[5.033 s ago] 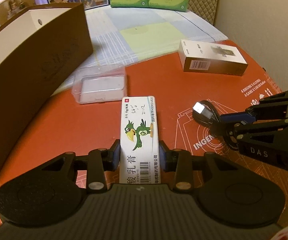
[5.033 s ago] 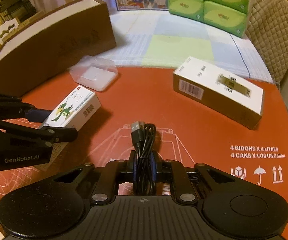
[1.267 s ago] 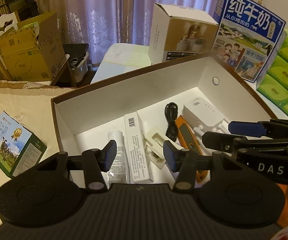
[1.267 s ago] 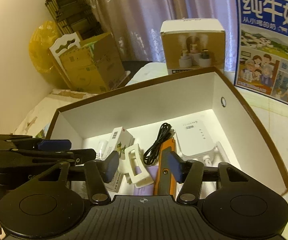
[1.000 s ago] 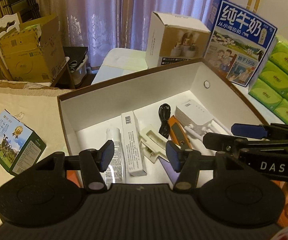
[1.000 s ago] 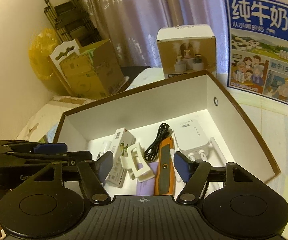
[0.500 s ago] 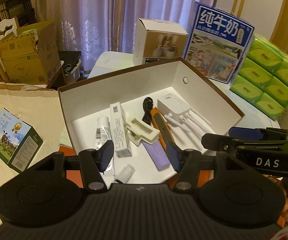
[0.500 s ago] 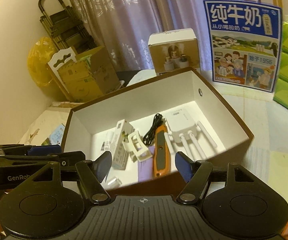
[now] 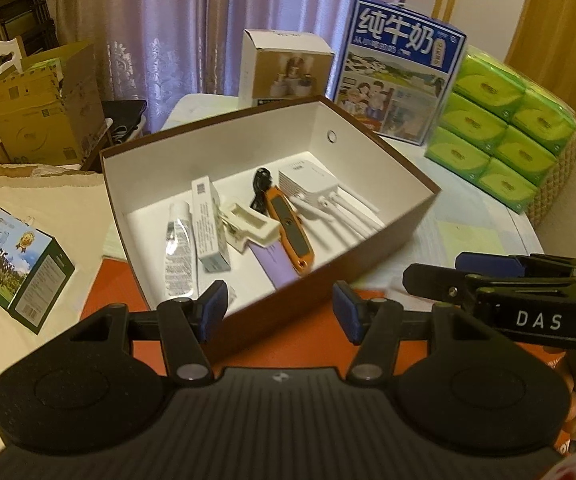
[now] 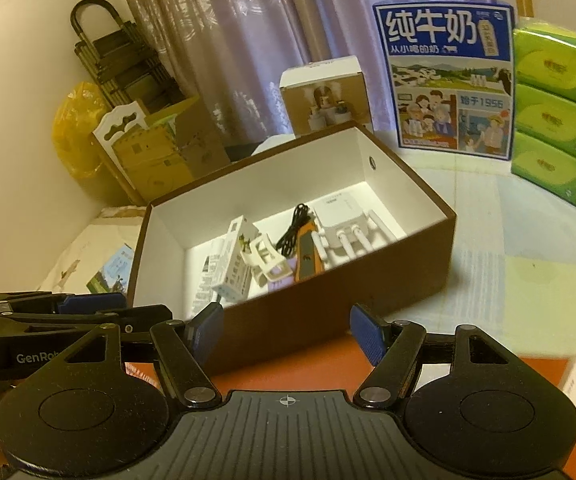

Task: Organize rigid objects
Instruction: 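Withdraw both tools from the box back over the mat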

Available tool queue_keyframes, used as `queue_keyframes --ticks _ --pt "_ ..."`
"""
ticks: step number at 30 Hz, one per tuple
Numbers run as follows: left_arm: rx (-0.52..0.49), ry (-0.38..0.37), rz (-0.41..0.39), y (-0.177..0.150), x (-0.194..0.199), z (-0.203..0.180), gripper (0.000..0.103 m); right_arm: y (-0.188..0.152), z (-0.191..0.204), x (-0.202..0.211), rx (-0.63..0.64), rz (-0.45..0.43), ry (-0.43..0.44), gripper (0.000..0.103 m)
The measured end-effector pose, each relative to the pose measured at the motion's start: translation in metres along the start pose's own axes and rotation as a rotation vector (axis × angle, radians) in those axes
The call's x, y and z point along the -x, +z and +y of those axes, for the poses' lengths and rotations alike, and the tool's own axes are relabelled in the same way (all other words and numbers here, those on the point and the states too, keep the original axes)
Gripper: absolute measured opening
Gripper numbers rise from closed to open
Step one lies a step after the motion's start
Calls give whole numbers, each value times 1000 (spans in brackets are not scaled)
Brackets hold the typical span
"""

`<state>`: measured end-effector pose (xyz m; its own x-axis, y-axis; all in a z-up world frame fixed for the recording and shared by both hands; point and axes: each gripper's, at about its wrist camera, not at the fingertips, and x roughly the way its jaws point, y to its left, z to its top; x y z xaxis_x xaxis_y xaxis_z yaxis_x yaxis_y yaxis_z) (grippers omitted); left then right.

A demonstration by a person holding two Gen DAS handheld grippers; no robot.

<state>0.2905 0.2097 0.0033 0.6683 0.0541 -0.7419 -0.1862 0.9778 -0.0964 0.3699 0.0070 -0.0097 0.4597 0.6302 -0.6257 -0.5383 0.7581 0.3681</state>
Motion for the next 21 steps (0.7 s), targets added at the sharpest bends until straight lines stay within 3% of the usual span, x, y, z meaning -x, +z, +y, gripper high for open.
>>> queue_keyframes --ticks 21 --pt "-52 -47 76 -53 15 -45 54 -61 -24 51 -47 54 -38 67"
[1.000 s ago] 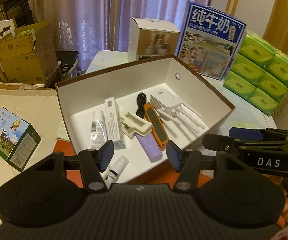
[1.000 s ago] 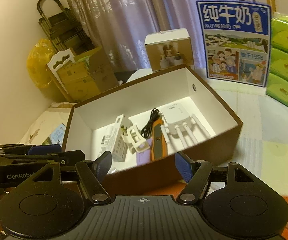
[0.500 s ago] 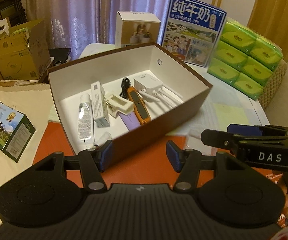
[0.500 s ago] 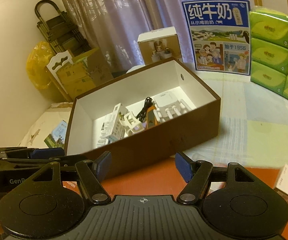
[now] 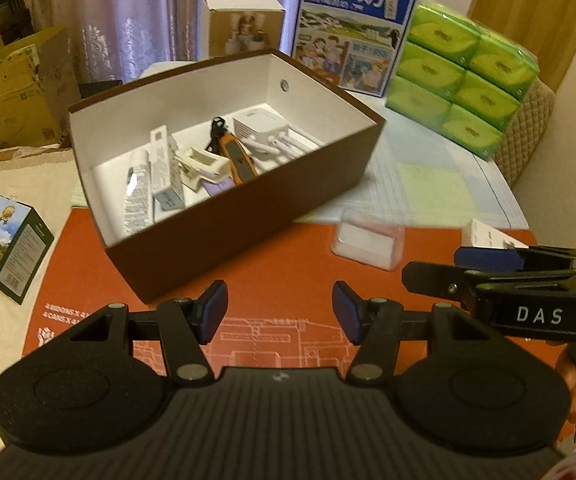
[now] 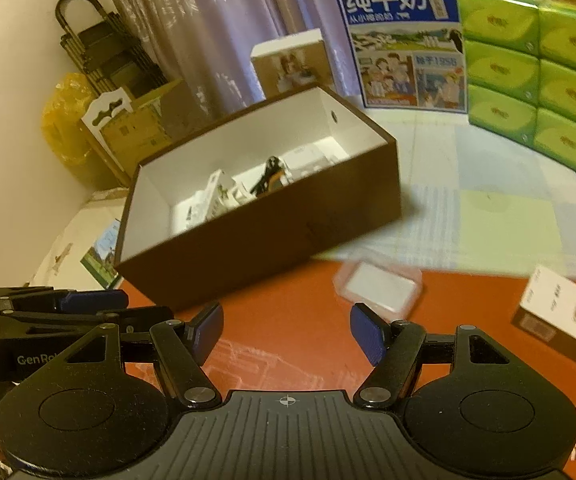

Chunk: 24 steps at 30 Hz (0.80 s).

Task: Organize rigid objects
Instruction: 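Withdraw both tools from the box back over the mat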

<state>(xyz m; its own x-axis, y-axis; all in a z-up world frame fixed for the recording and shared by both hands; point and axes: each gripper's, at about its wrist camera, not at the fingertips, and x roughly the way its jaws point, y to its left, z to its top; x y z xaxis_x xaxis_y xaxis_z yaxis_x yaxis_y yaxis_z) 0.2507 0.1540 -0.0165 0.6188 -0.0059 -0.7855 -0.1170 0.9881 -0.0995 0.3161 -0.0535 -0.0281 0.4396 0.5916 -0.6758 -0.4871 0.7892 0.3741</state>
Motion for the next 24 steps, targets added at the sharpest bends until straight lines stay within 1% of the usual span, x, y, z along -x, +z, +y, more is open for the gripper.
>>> queue_keyframes --ticks 14,24 --pt "-51 -35 27 -11 -4 -34 54 -25 -23 22 -48 19 -40 67" --pt "-87 -58 58 -10 -21 -56 54 -35 -55 31 -110 31 -98 67"
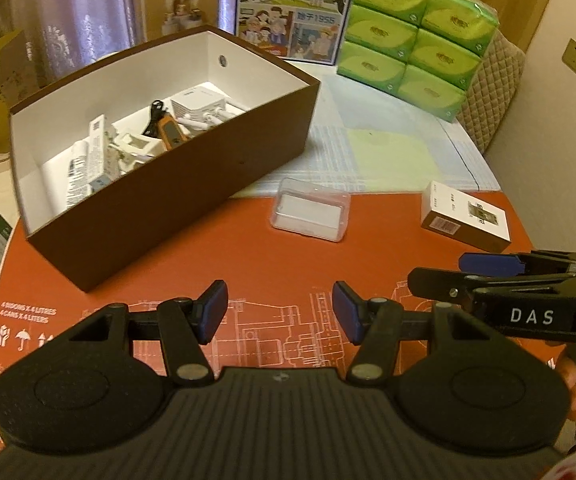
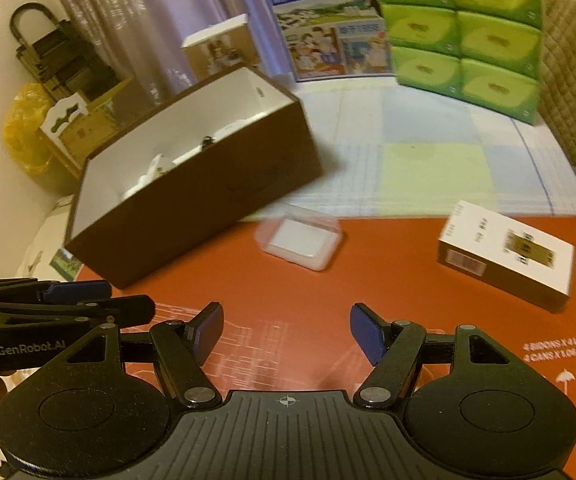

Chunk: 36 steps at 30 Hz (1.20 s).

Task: Organize rigid objects
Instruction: 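Withdraw both tools from the box back over the mat, then move the right tool to the white product box while the left tool approaches the clear case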

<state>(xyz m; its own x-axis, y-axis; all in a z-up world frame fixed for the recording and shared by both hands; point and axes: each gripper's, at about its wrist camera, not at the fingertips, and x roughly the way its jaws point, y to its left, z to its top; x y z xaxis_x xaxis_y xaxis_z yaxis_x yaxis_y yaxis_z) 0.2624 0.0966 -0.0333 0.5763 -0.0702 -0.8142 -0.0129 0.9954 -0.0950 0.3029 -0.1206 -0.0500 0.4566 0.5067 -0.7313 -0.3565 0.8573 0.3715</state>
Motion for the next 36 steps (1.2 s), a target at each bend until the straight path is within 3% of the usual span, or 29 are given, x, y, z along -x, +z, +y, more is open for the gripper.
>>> queue_keyframes --ticks 18,36 --pt "-93 -66 18 27 -70 -27 54 6 -76 4 -126 -3 -167 67" --pt "-126 -90 -3 59 -135 -19 54 38 -144 -13 -175 -24 -309 67"
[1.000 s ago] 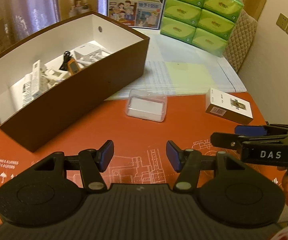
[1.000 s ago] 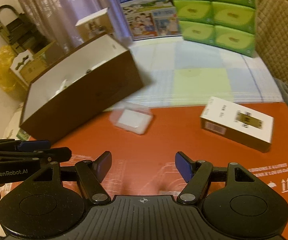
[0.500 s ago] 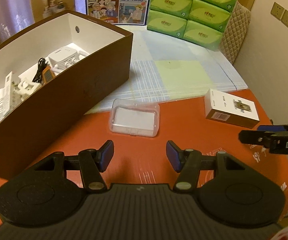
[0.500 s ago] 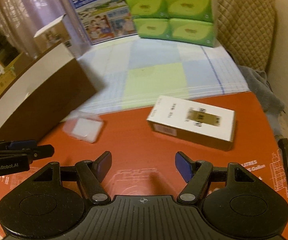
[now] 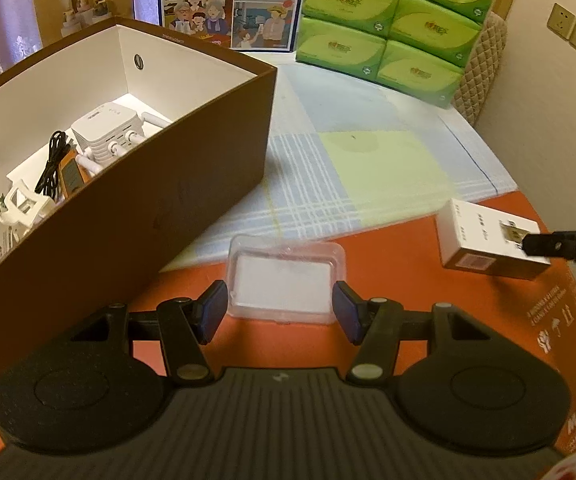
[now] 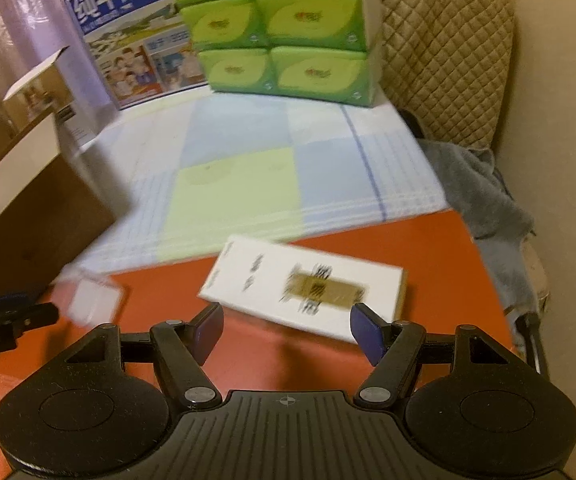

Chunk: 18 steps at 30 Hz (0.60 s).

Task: Organize rigid objects
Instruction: 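Move the right tool to the white product box while the left tool approaches the clear case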

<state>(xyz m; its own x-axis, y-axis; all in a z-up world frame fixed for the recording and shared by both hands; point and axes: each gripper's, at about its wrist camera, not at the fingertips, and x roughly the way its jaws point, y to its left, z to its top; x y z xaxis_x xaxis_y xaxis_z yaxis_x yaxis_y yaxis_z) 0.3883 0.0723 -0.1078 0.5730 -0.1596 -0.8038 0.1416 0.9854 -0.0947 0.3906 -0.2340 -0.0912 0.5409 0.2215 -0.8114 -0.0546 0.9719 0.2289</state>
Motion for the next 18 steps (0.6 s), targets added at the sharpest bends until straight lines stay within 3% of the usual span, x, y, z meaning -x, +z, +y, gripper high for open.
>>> queue_keyframes --ticks 9,18 --pt "23 -9 -4 3 -17 10 54 27 -28 -23 -8 -43 -43 67" --pt "88 -82 22 -1 -33 17 54 31 -43 -45 -4 7 33 67"
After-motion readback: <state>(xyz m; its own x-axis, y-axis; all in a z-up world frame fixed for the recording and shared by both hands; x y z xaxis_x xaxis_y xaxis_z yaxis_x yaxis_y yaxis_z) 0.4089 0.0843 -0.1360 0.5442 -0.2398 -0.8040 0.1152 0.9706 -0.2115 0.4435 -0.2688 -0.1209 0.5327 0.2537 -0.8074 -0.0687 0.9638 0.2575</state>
